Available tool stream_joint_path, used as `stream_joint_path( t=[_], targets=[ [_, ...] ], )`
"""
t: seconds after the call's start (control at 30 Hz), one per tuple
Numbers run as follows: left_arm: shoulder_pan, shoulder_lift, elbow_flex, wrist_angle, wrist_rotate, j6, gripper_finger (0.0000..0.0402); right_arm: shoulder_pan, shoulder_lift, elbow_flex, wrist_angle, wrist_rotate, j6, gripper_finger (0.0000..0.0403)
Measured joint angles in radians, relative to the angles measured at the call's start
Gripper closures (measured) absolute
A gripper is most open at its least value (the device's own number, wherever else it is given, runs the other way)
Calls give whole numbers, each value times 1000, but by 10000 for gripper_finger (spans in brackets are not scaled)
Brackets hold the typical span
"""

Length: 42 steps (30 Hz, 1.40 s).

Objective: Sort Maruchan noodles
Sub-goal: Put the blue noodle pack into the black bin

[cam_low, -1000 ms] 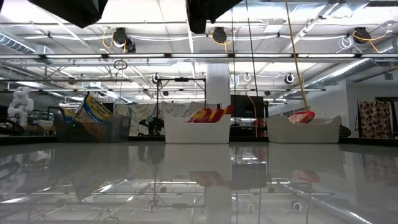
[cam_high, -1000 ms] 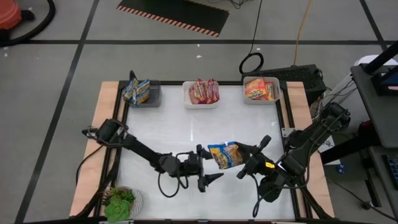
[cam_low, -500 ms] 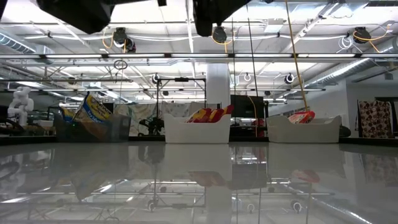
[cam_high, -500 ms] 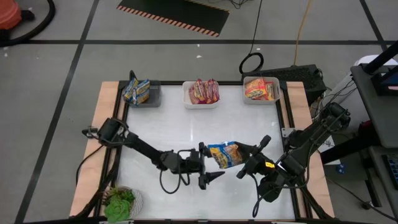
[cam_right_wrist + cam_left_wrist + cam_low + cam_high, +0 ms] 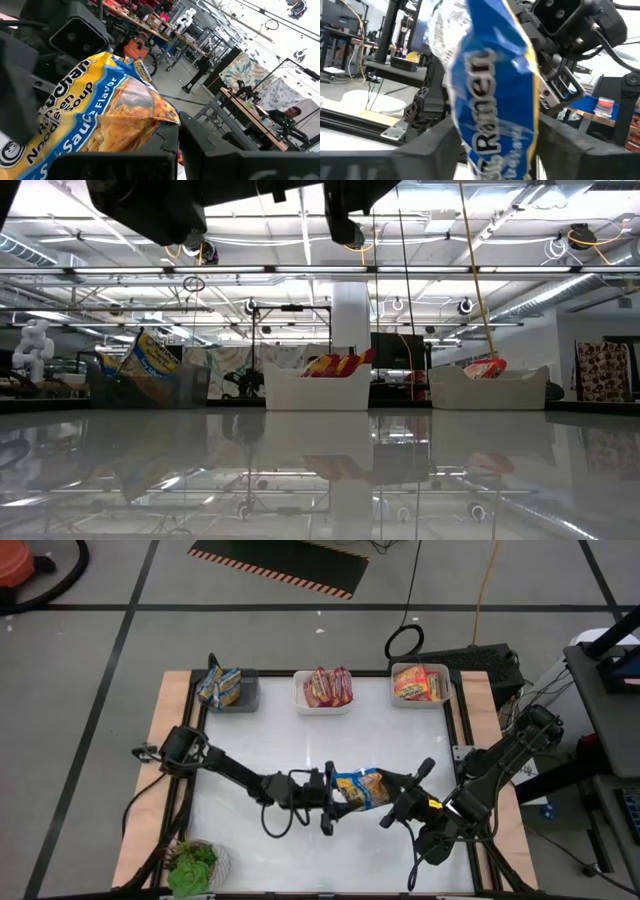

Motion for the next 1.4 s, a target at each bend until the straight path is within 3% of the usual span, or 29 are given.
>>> stream_joint_path(
  t=[0.27,0.7,0.83,1.03,1.2,1.4],
  targets=[
    [2,0,0,0,-32,-25,287,1,0,0,-2,26,0,403],
    [0,0,0,4,-38,-23,273,17,0,0,-4,62,-31,394],
    [0,-2,0,5,-33,-20,271,43,-2,0,-3,131,-55,350],
    [4,-42,0,-12,-35,-14,275,55,-33,0,-11,134,-31,263],
    [10,-152,0,-177,-44,2,279,55,-52,-5,-72,135,12,222],
    [26,-345,0,-437,-102,-2,280,55,-126,-108,-82,125,34,218]
  ],
)
